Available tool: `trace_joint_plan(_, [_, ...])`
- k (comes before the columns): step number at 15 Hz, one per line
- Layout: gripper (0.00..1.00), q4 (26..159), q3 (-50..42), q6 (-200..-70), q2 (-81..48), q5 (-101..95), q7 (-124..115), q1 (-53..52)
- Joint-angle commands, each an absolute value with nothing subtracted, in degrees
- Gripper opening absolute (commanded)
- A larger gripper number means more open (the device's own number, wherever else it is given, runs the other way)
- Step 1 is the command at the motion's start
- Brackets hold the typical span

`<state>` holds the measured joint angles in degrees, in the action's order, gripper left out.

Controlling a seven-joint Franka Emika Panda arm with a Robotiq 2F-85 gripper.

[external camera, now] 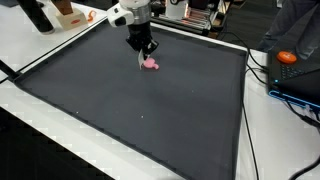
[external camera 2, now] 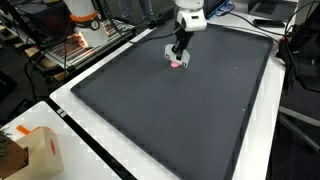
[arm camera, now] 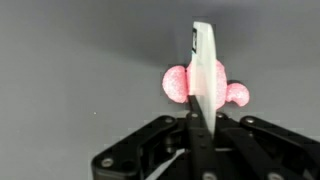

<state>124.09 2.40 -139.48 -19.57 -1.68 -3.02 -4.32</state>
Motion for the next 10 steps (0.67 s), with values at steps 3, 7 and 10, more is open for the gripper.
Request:
trace_joint_plan(3, [0.04, 123.8, 2.4, -139.3, -19.6, -1.7, -3.0, -4.3])
trace_joint_plan(7, [0.04, 123.7, 2.4, -139.3, -19.6, -1.7, -3.0, -4.3])
trace_joint_plan(10, [0.04, 123.6, 2.4, -139.3, -19.6, -1.7, -3.0, -4.3])
